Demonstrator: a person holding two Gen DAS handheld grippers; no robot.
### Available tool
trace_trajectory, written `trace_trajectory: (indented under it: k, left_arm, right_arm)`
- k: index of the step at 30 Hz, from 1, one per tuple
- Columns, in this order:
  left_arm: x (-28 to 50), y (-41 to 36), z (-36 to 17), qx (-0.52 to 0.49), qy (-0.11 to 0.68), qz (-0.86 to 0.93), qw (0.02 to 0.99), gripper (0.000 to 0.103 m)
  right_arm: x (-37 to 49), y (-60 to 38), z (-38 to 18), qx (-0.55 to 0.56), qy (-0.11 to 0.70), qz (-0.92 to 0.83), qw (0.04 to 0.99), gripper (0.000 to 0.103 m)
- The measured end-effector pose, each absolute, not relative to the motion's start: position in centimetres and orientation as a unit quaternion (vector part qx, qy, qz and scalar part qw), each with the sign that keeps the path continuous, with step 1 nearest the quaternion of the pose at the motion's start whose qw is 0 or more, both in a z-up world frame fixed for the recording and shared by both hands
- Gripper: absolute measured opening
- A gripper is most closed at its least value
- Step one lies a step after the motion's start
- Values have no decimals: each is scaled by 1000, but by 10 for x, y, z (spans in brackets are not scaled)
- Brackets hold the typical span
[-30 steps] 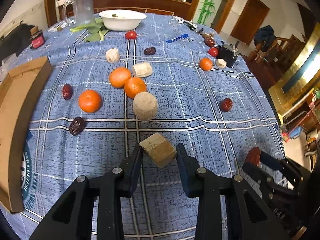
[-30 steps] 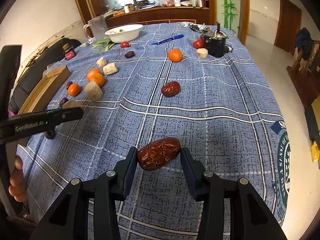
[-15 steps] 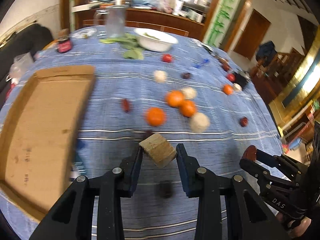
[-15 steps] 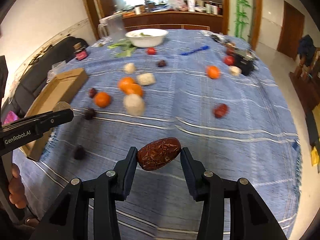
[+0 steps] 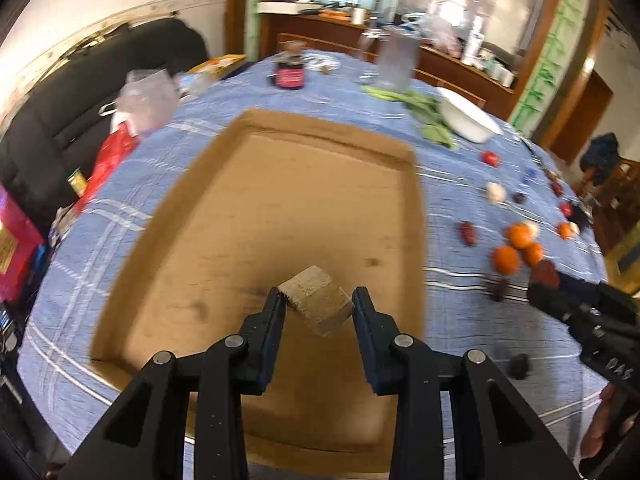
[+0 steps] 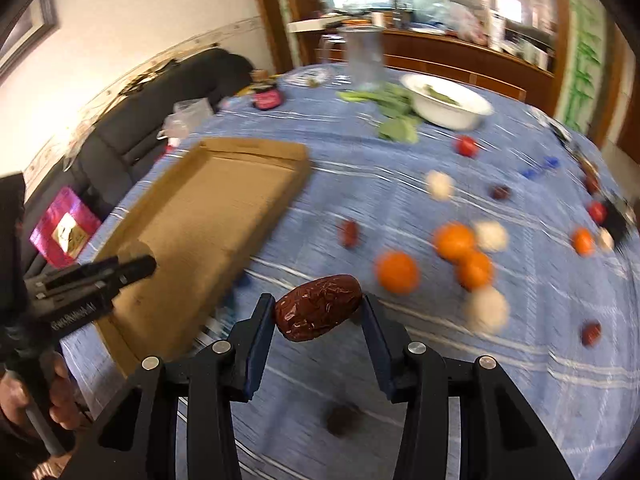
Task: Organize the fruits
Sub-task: 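Carry the red date and beige cube into the cardboard tray and open both tools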
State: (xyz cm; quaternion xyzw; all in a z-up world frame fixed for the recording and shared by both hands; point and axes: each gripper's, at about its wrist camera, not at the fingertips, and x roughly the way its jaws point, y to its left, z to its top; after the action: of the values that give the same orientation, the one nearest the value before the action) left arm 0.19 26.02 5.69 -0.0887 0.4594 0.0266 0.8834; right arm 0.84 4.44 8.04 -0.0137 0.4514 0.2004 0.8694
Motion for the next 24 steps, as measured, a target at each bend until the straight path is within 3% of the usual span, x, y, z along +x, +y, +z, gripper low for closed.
trace_trajectory:
  k: [10,24]
  left_arm:
    - [-7,324,37,-96,472,75,873,34]
    - [-7,335,19,-88,489,75,865,34]
  right_arm:
    - [21,161,51,-63,474,284,831,49]
    - [18,204,23,-117,489,307,808,50]
